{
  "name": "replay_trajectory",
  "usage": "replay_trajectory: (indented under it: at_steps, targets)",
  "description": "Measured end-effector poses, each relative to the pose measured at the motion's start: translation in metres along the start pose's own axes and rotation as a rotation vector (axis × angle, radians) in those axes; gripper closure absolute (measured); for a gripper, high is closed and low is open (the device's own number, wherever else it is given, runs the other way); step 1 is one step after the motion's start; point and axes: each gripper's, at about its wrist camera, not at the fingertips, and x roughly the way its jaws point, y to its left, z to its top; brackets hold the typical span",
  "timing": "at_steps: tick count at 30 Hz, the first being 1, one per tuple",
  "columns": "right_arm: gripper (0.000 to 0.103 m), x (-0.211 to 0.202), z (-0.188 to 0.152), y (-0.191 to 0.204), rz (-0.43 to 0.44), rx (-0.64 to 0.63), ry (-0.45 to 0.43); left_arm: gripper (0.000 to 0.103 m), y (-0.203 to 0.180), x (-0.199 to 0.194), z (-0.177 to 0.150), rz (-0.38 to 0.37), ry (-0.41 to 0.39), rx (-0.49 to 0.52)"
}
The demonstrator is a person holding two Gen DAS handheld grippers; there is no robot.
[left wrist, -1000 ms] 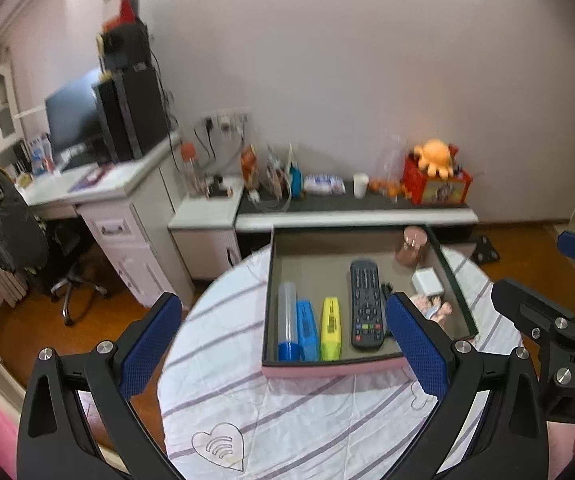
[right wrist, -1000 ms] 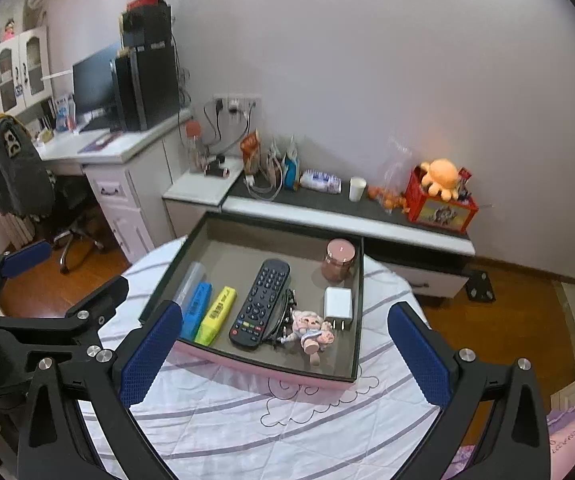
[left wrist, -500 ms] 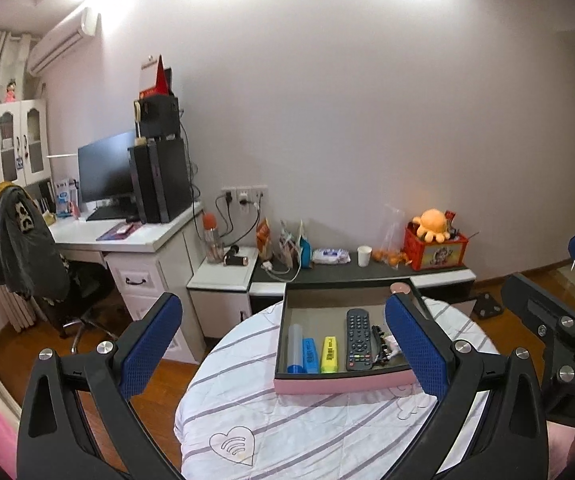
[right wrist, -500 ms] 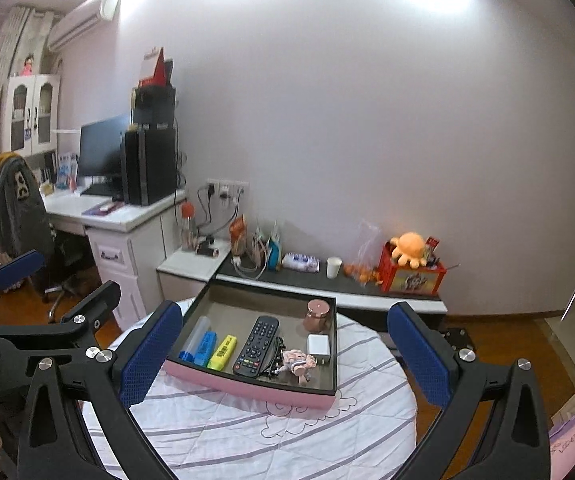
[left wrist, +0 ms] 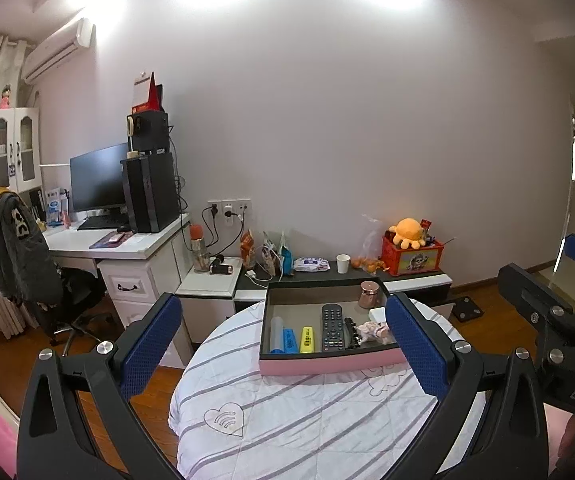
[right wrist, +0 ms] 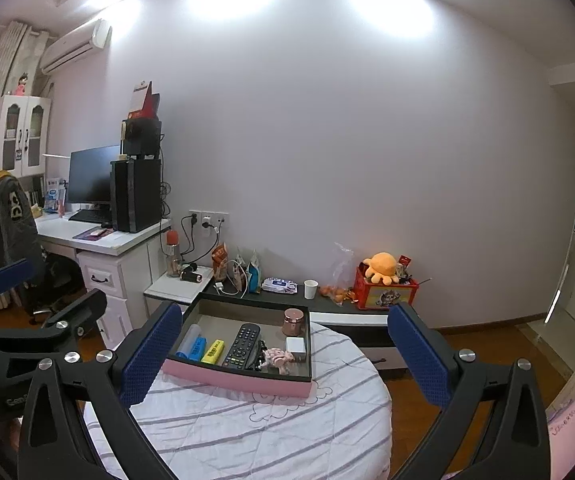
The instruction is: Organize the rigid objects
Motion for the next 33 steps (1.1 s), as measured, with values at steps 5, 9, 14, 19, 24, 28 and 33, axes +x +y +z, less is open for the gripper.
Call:
replay_trajectory:
  at_steps: [5,9,14,19,24,28,33]
  targets:
    - [0.000,-0.011,0.000,-0.004,-0.013,0.007,-0.006,0.000,-0.004,-0.008,-0.002,0.004,0.002,0.009]
    - [0.000,-0.010,-0.002,-0.005,-0.025,0.004,0.003,0.000,-0.007,-0.001,-0.001,0.011,0.027,0.025]
    - [0.000,0.013,0.003,-0.005,-0.008,0.000,0.062,0.000,-0.007,0.021,0.008,0.031,0.058,0.038]
    - [0.000,0.040,0.013,-0.005,-0.011,-0.006,0.084,0.000,-0.004,0.051,0.019,0.032,0.082,0.024]
    - [0.000,0.069,0.022,-0.002,-0.008,-0.014,0.100,0.000,0.000,0.079,0.027,0.046,0.099,0.017]
    - [0.000,0.087,0.025,-0.001,-0.005,-0.021,0.117,0.000,0.003,0.093,0.029,0.055,0.105,0.008]
    - [0.000,0.095,0.027,0.001,-0.008,-0.033,0.117,0.000,0.005,0.098,0.030,0.057,0.091,0.002]
